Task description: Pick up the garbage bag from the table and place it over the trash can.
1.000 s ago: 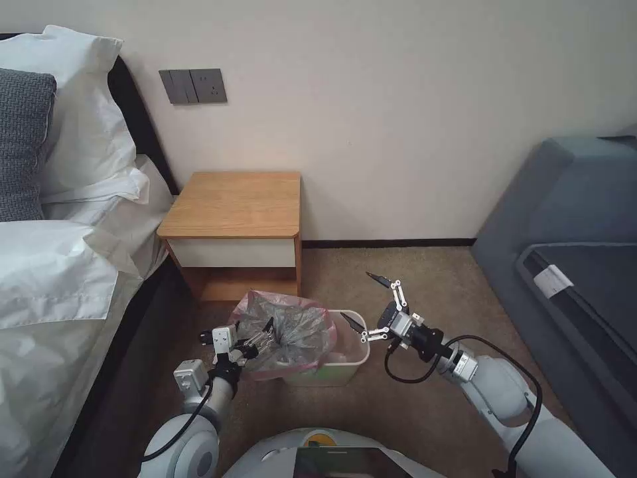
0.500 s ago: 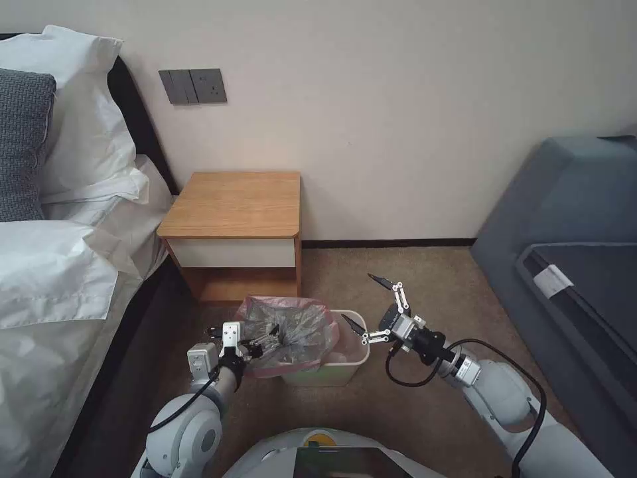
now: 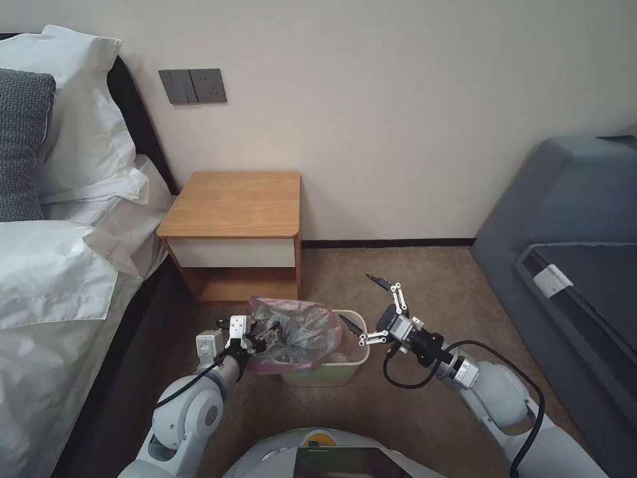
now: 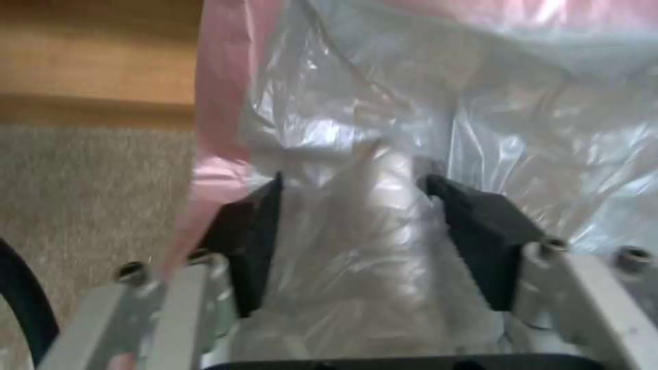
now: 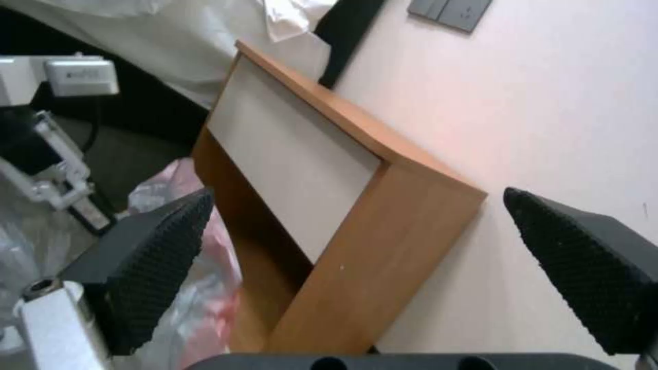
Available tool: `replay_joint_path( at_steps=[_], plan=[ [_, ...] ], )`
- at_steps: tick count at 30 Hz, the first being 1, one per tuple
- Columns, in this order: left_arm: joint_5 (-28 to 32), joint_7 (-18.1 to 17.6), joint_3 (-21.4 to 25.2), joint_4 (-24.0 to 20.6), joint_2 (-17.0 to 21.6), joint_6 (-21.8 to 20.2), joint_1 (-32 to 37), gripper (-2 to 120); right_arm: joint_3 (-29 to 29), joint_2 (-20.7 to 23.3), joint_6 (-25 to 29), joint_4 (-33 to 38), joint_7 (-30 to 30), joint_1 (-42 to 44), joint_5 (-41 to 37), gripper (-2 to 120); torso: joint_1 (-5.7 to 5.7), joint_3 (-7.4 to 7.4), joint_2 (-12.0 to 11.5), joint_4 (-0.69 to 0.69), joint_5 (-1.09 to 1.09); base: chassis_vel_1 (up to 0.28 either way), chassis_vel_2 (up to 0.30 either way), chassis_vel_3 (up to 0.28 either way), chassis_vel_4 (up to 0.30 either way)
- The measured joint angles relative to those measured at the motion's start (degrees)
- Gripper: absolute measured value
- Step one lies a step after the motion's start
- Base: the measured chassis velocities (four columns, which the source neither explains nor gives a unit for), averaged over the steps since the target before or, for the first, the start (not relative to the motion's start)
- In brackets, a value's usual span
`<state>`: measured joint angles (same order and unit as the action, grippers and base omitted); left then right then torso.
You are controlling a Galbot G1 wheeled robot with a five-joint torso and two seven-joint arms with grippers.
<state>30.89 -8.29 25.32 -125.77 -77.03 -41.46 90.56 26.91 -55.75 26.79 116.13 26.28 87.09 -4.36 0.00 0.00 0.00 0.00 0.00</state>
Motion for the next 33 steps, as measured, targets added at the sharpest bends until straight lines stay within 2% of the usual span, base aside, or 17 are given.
replay_joint_path(
  at_steps=[2, 6, 7, 12, 16, 19, 20, 21, 22, 23, 25, 26, 27, 29, 30, 31, 33],
  plan=[
    [-0.21, 0.20, 0.14, 0.12, -0.11, -0.22, 0.00, 52, -0.04, 0.09, 0.01, 0.02, 0.00, -0.10, -0.02, 100, 0.00, 0.00, 0.00, 0.01, 0.00, 0.000, 0.000, 0.000, 0.000],
    [-3.44, 2.24, 0.66, 1.36, -0.34, -0.64, 0.19, 30, -0.05, 0.48, 0.37, 0.32, 0.05, -0.14, -0.25, 100, 0.00, 0.00, 0.00, 0.00, 0.00, 0.000, 0.000, 0.000, 0.000],
    [-3.44, 2.24, 0.66, 1.36, -0.34, -0.64, 0.19, 30, -0.05, 0.48, 0.37, 0.32, 0.05, -0.14, -0.25, 100, 0.00, 0.00, 0.00, 0.00, 0.00, 0.000, 0.000, 0.000, 0.000],
    [-5.77, 2.77, 0.55, 1.86, -0.61, -0.65, 0.66, 11, -0.10, 0.45, 0.41, 0.42, 0.06, -0.35, -0.33, 100, 0.00, 0.00, 0.00, 0.00, 0.00, 0.000, 0.000, 0.000, 0.000],
    [-6.94, 2.08, 0.31, 1.35, -0.99, -0.56, 1.37, 9, -0.27, 0.41, 0.42, 0.42, 0.06, -0.50, -0.33, 100, 0.00, 0.00, 0.00, -0.01, 0.00, 0.000, 0.000, 0.000, 0.000],
    [-7.66, -1.40, 0.14, 0.40, -1.53, 1.83, 2.51, 9, -0.69, 0.33, 0.37, 0.79, -0.78, -0.98, -0.50, 100, 0.00, 0.00, 0.00, 0.00, -0.01, 0.000, 0.000, 0.000, 0.000],
    [-7.66, -1.40, 0.14, 0.40, -1.53, 1.83, 2.51, 9, -0.69, 0.33, 0.37, 0.79, -0.78, -0.98, -0.50, 100, 0.00, 0.00, 0.00, 0.00, -0.01, 0.000, 0.000, 0.000, 0.000],
    [-7.81, -2.42, 0.14, 0.02, -1.63, 3.09, 2.94, 9, -1.01, 0.30, 0.09, 1.24, -1.59, -1.02, -1.05, 100, 0.00, 0.00, 0.00, 0.00, 0.00, 0.000, 0.000, 0.000, 0.000],
    [-8.27, -3.77, 0.16, -1.27, -1.74, 6.33, 4.06, 9, -2.06, 0.28, -2.04, 2.90, -4.51, -0.79, -3.52, 100, 0.00, 0.00, 0.00, 0.02, 0.00, 0.000, 0.000, 0.000, 0.000],
    [-8.27, -3.77, 0.16, -1.27, -1.74, 6.33, 4.06, 9, -2.06, 0.28, -2.04, 2.90, -4.51, -0.79, -3.52, 100, 0.00, 0.00, 0.00, 0.02, 0.00, 0.000, 0.000, 0.000, 0.000],
    [-7.93, -4.27, 0.24, -3.57, -1.54, 11.61, 5.42, 9, -4.41, 0.31, -7.53, 7.02, -11.84, 0.01, -7.29, 100, 0.00, 0.00, 0.00, 0.02, 0.00, 0.000, 0.000, 0.000, 0.000],
    [-7.47, -4.25, 0.29, -4.22, -1.44, 13.02, 5.62, 9, -5.13, 0.29, -9.73, 8.83, -14.68, 0.38, -8.02, 100, 0.00, 0.00, 0.00, 0.02, 0.01, 0.000, 0.000, 0.000, 0.000],
    [-7.47, -4.25, 0.29, -4.22, -1.44, 13.02, 5.62, 9, -5.13, 0.29, -9.73, 8.83, -14.68, 0.38, -8.02, 100, 0.00, 0.00, 0.00, 0.02, 0.01, 0.000, 0.000, 0.000, 0.000],
    [-6.29, -3.21, 0.52, -6.05, -0.97, 18.06, 5.64, 9, -7.38, 0.15, -16.47, 14.90, -21.55, 1.43, -12.11, 100, 0.01, 0.00, 0.00, -0.01, -0.02, 0.000, 0.000, 0.000, 0.000],
    [-6.27, -2.65, 0.62, -6.42, -0.83, 19.92, 5.48, 9, -8.29, 0.14, -18.30, 16.69, -22.88, 1.54, -14.36, 100, 0.00, 0.00, 0.00, -0.03, -0.02, 0.000, 0.000, 0.000, 0.000],
    [-6.55, -1.70, 1.02, -7.21, -0.49, 22.64, 5.20, 9, -9.46, 0.33, -21.92, 19.69, -23.93, 0.99, -20.02, 100, 0.00, -0.01, 0.00, -0.03, -0.02, 0.000, 0.000, 0.000, 0.000],
    [-6.63, -1.43, 1.21, -7.76, -0.32, 23.37, 5.19, 9, -9.96, 0.52, -23.80, 20.75, -23.96, 0.19, -23.00, 100, 0.00, 0.00, 0.00, -0.04, -0.02, 0.000, 0.000, 0.000, 0.000]
  ],
)
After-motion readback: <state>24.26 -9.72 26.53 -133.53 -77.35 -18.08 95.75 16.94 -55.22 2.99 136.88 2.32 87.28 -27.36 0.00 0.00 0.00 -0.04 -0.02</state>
